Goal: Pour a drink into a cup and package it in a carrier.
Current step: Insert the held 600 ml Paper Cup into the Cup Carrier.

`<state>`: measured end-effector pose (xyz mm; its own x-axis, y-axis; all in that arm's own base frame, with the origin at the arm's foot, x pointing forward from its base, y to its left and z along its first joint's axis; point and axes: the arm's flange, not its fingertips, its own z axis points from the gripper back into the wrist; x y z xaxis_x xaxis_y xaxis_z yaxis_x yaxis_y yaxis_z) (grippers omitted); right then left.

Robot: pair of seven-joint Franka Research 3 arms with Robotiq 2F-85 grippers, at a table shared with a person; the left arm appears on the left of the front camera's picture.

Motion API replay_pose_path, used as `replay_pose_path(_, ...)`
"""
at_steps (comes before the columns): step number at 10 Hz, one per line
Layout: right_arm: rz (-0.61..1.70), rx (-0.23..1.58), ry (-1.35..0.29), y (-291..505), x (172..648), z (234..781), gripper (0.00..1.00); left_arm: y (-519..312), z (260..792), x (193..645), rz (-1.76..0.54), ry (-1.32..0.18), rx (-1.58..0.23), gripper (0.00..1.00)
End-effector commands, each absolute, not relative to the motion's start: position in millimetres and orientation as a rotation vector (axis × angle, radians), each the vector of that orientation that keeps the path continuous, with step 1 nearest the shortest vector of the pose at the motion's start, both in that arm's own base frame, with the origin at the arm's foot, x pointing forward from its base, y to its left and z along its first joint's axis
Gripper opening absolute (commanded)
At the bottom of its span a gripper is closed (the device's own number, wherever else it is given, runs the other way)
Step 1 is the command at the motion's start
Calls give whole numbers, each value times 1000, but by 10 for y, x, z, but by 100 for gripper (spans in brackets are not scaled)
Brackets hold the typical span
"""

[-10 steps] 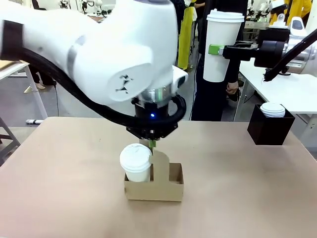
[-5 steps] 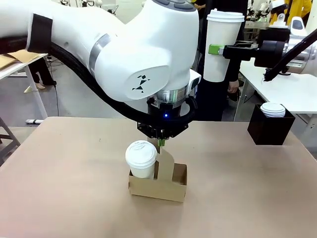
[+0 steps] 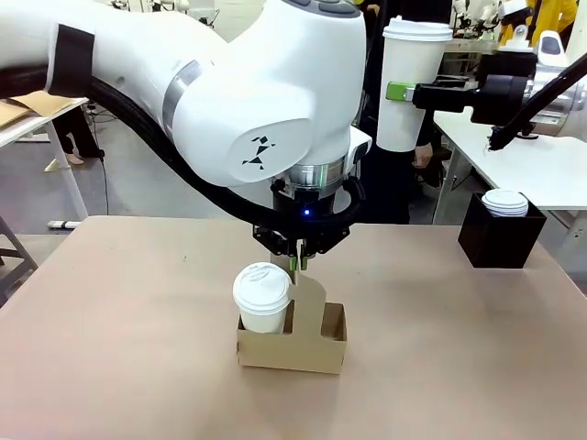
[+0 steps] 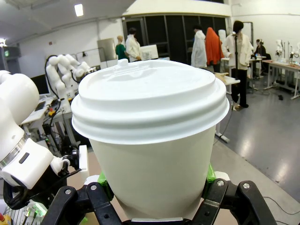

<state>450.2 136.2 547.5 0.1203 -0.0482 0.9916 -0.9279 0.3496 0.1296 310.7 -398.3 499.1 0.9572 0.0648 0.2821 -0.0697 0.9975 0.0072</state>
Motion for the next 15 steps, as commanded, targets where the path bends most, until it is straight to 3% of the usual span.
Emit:
replay_pose_path(1,845,1009,-1297,1392,4505,5501,80,-3852,5115,3116,54,-265,-11,100)
replay_pose_path(2,845,1009,-1297,1392,4505,5501,80,-3763,5246,3113,30,-249,-25,64)
replay_pose_path(3,845,1009,-1297,1392,4505,5501,80,-3701,5366,3110,-4,-234,-36,100)
replay_pose_path(6,915,1014,-1260,1346,4717,5174,80,-3443,5895,3169,-200,-157,-128,100)
replay_pose_path(9,1048,1074,-1136,1449,4802,4611,80,-2746,6287,3304,-540,-94,-130,100)
replay_pose_path(12,1183,1171,-1097,1602,4564,4188,80,-1932,6241,3365,-830,-221,-171,100)
replay_pose_path(14,1133,1146,-1071,1623,4637,4180,80,-1894,5931,3371,-920,-277,-113,100)
replay_pose_path(15,1133,1146,-1071,1623,4637,4180,80,-1901,6360,3460,-814,-202,-129,100)
